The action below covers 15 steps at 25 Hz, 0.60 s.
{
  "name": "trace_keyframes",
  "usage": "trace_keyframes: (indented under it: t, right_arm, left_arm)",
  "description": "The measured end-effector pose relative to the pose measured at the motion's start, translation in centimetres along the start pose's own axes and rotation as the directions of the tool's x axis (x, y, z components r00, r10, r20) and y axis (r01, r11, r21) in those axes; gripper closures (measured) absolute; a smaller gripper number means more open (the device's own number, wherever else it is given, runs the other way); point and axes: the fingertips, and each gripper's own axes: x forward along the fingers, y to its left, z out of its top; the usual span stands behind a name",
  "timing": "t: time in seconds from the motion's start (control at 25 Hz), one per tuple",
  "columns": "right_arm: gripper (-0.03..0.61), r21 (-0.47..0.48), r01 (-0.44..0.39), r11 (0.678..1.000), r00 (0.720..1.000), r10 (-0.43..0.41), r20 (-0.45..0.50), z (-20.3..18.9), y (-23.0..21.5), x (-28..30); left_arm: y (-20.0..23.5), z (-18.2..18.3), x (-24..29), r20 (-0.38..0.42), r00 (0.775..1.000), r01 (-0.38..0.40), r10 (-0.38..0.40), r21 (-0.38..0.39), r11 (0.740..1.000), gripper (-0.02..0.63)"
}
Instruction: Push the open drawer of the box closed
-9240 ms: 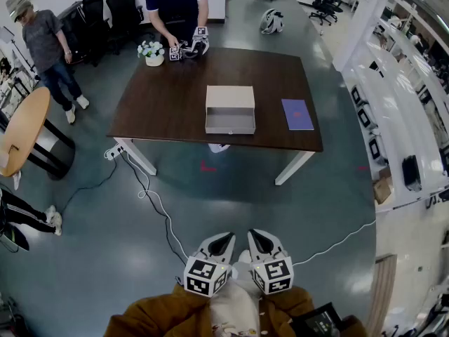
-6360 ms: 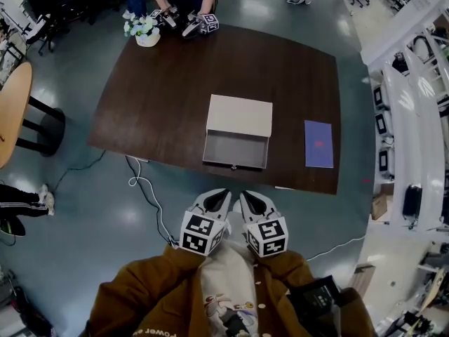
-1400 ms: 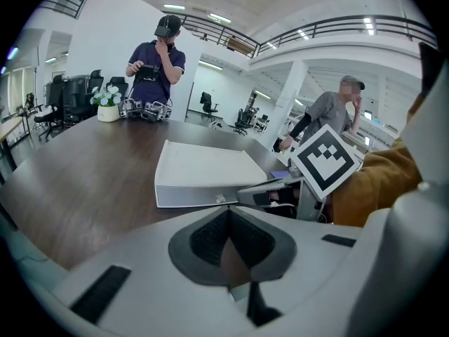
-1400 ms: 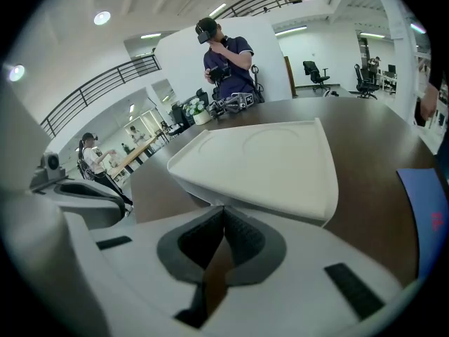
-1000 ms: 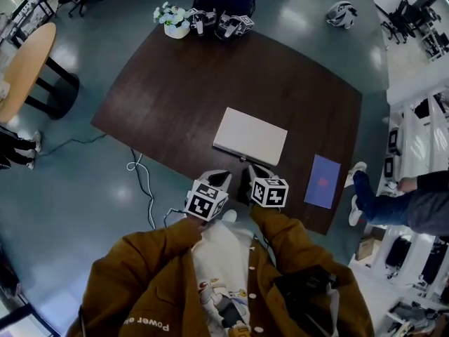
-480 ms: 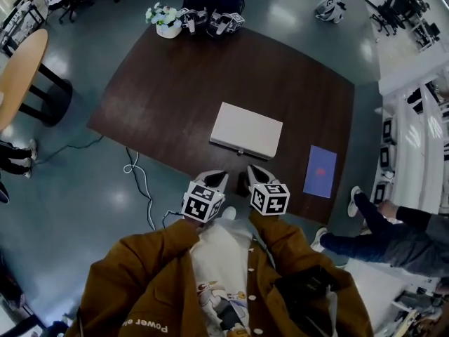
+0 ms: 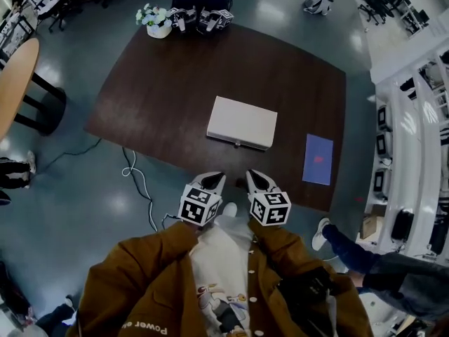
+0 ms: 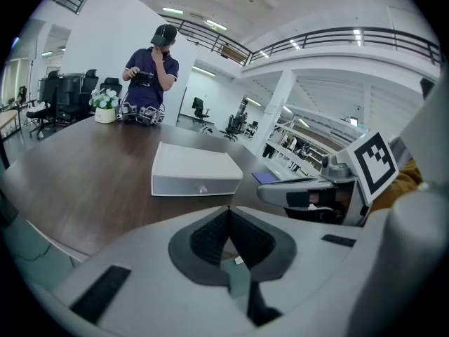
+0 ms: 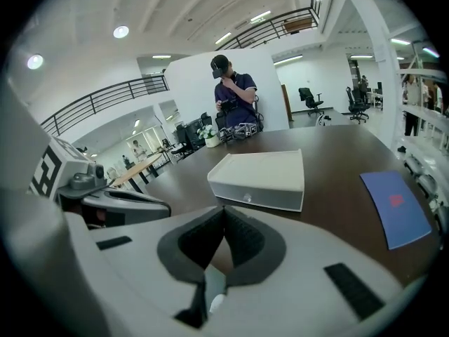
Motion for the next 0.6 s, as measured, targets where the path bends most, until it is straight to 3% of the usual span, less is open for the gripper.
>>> trace_keyframes:
  t: [0.6]
  right_arm:
    - [0.574,-0.032,0.024,0.999,0.998,-0.023,0.057,-0.1,2.8,-4.0]
  left_arm:
    - [-2.1,0.8,-2.8,0.051,0.998,0.031,-0.031,0.013,0.999,0.609]
